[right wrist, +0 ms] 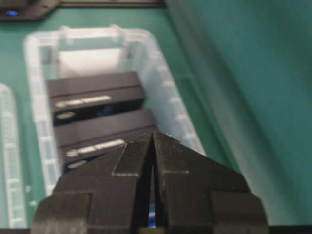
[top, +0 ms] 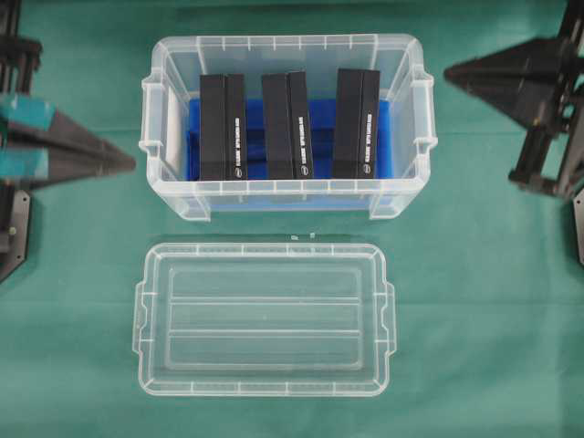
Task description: Clamp the lid of the box with both arms, then lift and open it.
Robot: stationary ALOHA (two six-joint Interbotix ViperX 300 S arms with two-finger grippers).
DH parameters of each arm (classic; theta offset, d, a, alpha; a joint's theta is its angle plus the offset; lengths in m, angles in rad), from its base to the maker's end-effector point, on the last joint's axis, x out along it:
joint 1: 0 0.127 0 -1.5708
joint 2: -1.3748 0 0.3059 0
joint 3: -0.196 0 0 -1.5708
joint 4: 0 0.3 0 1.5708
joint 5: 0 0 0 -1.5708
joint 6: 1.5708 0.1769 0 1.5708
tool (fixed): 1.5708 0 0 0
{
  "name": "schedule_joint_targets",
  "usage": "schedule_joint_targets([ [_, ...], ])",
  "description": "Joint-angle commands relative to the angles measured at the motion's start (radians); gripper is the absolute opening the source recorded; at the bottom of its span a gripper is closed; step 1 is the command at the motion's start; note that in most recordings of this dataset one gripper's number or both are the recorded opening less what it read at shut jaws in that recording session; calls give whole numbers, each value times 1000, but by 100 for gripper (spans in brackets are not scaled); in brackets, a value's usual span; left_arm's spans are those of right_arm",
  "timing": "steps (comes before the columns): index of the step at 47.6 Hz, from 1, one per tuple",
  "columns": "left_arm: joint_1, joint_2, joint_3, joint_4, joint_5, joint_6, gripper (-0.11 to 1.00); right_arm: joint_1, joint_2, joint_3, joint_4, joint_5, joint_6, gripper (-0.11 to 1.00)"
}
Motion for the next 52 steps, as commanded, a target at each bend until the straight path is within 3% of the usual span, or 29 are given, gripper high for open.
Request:
schedule_joint_targets([
  [1, 32, 2, -9, 0, -11, 3, 1, -18, -23, 6, -6, -20, -2, 0],
  [27, 172, -54, 109, -2, -153, 3, 1, -97, -130, 167, -8, -94, -2, 0],
  [52, 190, -152, 341, -9, -377, 2, 1, -130, -144, 258, -8, -195, -2, 0],
])
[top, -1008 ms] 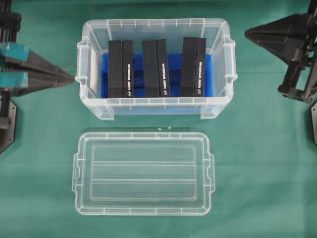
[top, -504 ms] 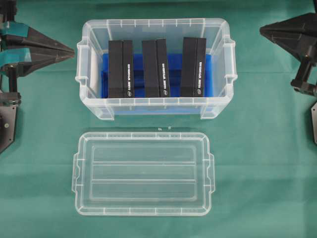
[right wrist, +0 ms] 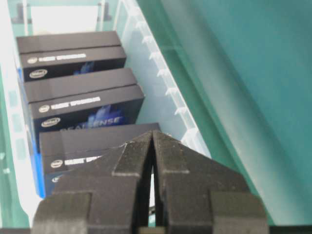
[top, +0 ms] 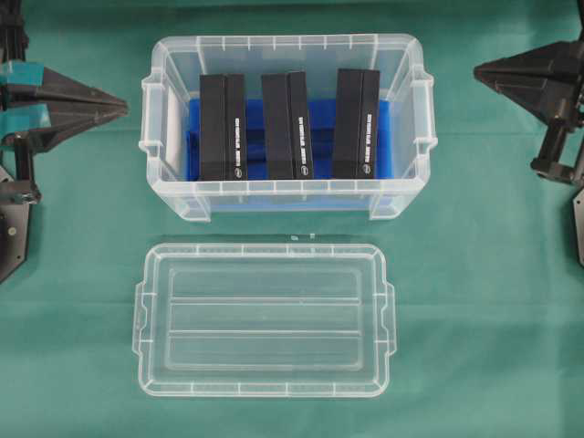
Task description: Clamp the lid of the box with both arms, then lift and open it.
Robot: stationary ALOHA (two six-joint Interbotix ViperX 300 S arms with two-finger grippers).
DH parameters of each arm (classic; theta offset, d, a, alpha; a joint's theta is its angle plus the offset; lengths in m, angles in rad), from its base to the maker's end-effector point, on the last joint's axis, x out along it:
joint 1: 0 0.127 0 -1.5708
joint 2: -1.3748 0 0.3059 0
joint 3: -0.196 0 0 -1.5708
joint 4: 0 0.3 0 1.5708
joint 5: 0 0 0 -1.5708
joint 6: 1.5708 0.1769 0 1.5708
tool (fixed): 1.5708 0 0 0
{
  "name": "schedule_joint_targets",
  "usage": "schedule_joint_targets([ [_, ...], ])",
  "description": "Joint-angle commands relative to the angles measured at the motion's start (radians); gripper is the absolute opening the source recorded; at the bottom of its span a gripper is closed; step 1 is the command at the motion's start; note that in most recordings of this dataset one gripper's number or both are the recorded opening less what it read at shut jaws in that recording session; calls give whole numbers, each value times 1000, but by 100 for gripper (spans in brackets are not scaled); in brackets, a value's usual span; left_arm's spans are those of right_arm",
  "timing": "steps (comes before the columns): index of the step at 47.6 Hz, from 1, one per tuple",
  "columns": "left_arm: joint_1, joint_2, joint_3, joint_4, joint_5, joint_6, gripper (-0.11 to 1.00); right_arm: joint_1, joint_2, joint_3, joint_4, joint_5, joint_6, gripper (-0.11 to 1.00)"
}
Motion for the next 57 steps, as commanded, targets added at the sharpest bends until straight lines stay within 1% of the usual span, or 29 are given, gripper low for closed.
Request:
schedule_joint_targets([
  [1, 5, -8, 15, -5, -40, -3, 1, -11, 0, -3, -6, -28, -2, 0],
  [8, 6, -26, 57, -6, -83, -3, 1, -18, 0, 5, -6, -54, -2, 0],
  [13, 6, -35, 69, -8, -87, -6, 1, -20, 0, 5, -6, -63, -2, 0],
  [42, 6, -41, 71, -12, -83, -8, 1, -20, 2, 5, -5, -87, 0, 0],
  [57, 6, -41, 72, -15, -78, -9, 1, -20, 11, 5, 0, -129, 0, 0],
])
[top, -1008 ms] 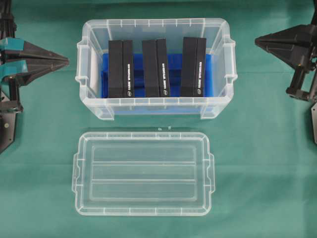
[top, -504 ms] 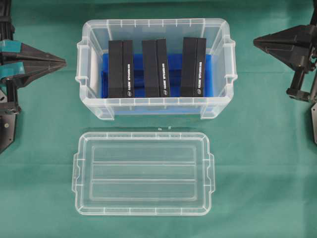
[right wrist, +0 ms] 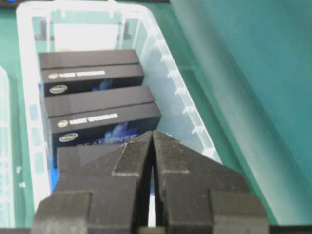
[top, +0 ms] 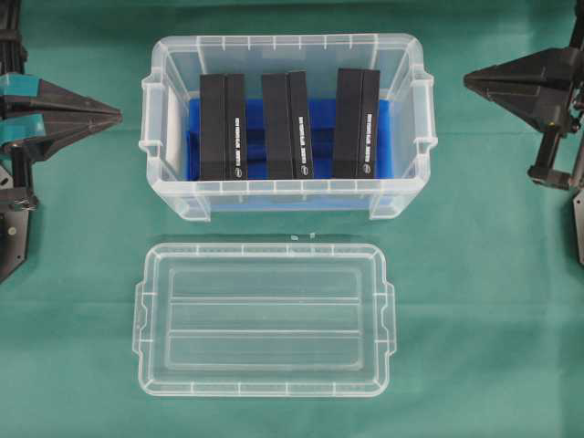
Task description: Clamp the lid of the box with both arms, then lift and open it.
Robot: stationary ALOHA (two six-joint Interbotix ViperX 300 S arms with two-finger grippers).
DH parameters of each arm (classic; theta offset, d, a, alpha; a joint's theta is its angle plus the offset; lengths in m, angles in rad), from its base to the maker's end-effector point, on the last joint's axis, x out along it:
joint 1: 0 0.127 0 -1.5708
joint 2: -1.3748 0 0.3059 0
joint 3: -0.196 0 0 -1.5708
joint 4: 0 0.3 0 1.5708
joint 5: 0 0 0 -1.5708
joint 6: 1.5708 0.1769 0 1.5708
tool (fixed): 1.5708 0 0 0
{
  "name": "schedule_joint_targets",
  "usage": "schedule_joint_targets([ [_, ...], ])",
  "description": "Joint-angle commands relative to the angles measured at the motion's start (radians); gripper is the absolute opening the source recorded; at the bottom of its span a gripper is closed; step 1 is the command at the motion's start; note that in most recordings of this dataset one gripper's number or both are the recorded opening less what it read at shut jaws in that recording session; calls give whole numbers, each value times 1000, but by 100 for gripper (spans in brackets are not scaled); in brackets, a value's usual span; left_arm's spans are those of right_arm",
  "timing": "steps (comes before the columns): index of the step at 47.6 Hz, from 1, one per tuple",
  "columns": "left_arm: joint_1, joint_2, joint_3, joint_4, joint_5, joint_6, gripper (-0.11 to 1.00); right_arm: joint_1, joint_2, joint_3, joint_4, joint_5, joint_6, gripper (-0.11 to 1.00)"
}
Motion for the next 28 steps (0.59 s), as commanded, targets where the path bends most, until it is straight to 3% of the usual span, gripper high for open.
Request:
schedule_joint_targets([
  [1, 3, 5, -9, -2, -3, -2, 1, -2, 5, -14, 0, -15, 2, 0],
  [28, -11, 5, -9, -2, 5, -2, 1, 15, 9, -14, 8, -17, 5, 0],
])
